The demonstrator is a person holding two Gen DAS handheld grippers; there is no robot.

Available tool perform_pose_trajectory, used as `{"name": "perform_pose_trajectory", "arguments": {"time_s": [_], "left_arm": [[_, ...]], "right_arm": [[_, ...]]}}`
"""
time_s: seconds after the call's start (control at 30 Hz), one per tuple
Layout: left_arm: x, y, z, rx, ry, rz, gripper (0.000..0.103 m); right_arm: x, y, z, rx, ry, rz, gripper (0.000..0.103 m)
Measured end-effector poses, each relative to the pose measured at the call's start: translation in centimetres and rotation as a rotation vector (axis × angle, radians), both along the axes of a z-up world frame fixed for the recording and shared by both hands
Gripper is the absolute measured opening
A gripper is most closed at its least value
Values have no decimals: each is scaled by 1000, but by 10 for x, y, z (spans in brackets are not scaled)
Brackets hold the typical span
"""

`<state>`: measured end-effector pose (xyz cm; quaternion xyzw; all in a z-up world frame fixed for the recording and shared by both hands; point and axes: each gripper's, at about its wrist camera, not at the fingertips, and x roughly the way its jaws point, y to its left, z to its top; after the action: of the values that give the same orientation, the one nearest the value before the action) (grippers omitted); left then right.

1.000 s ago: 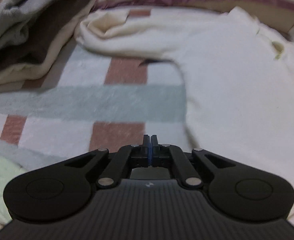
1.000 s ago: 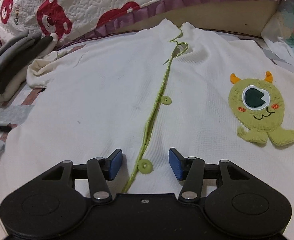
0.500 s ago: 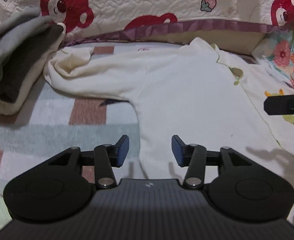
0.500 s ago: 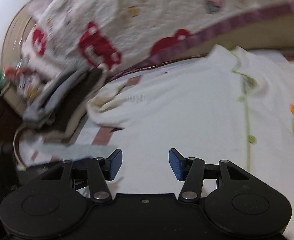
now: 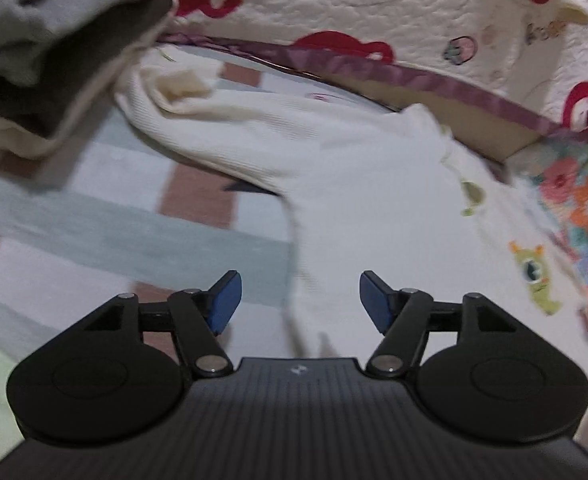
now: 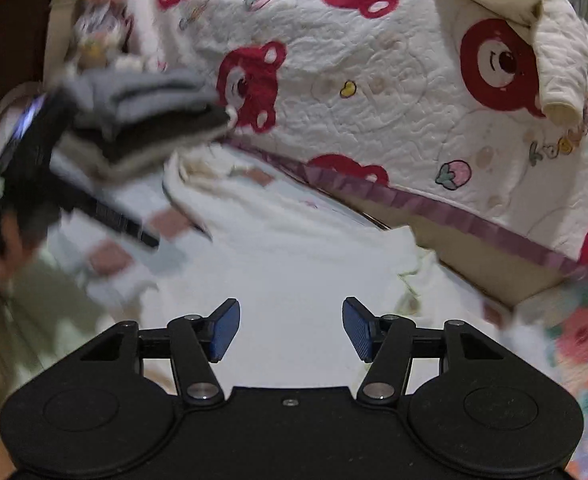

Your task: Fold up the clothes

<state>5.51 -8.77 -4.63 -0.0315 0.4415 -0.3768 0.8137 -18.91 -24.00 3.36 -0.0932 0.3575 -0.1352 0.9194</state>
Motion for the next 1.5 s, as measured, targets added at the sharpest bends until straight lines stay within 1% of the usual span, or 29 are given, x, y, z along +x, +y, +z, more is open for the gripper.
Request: {"name": "perform_pose_trajectory", "arguments": {"time_s": [0.03, 0.1, 0.17, 0.23, 0.3, 0.33, 0.37, 0.4, 0.43, 0.47, 0.5, 0.53, 0.6, 0.67, 0.8, 0.83, 1.03, 1.13, 1.23, 1.27, 1.3, 1.33, 1.4, 1.47, 1.5], "left_arm": [[-5, -4, -1, -9, 5, -23, 65], [-15, -13, -2, -13, -11, -69, 65], [-25, -19, -3, -10, -34, -103, 65], [-34, -25, -5, -7, -55, -132, 65], [-38, -39, -6, 27, -88, -161, 65], [-40, -48, -6, 49, -108, -177, 65], [-42, -57, -6, 70, -127, -194, 65], [-43, -69, -4, 93, -140, -217, 65], [-41, -88, -1, 116, -143, -249, 65], [-40, -108, 2, 132, -151, -278, 66], [-39, -131, 6, 140, -167, -306, 67], [-37, -154, 9, 147, -183, -333, 69], [-35, -200, 15, 158, -210, -381, 70], [-38, -247, 13, 147, -208, -410, 72], [-42, -333, -4, 131, -188, -444, 72], [-42, -347, -9, 134, -192, -448, 72], [-35, -377, -28, 190, -228, -403, 72], [-31, -392, -38, 218, -247, -381, 76], [-27, -408, -47, 246, -265, -358, 79], [-26, -413, -50, 255, -271, -351, 79], [-25, -418, -54, 264, -277, -343, 79], [-24, -423, -57, 273, -283, -336, 79], [-21, -433, -63, 292, -295, -320, 80], [-21, -436, -64, 293, -298, -322, 79], [-21, -436, -63, 291, -298, -326, 77]], "right_arm": [[-4, -4, -5, 14, 21, -11, 61], [-23, -19, -15, 106, 32, -104, 62], [-40, -30, -29, 210, -17, -173, 62], [-44, -47, -50, 278, -37, -232, 62], [-46, -65, -72, 341, -53, -292, 62], [-50, -80, -78, 394, -80, -341, 62], [-57, -93, -77, 420, -120, -376, 62], [-63, -106, -75, 437, -162, -407, 62], [-68, -121, -71, 421, -183, -449, 62], [-72, -138, -67, 397, -198, -494, 62], [-73, -158, -61, 377, -193, -512, 62], [-74, -177, -56, 364, -190, -501, 62], [-74, -232, -45, 324, -165, -458, 63], [-72, -286, -48, 270, -54, -414, 63], [-86, -328, -69, 327, -24, -405, 62], [-90, -337, -75, 344, -19, -404, 62], [-113, -394, -107, 443, 9, -396, 62], [-124, -422, -123, 493, 23, -391, 62], [-118, -423, -134, 506, 29, -373, 61], [-116, -423, -137, 509, 25, -363, 45], [-114, -423, -139, 522, 30, -353, 24], [-110, -422, -139, 525, 35, -348, 24], [-107, -424, -131, 524, 45, -358, 12], [-109, -427, -113, 485, 10, -379, 11], [-110, -429, -103, 450, -3, -398, 10]]}}
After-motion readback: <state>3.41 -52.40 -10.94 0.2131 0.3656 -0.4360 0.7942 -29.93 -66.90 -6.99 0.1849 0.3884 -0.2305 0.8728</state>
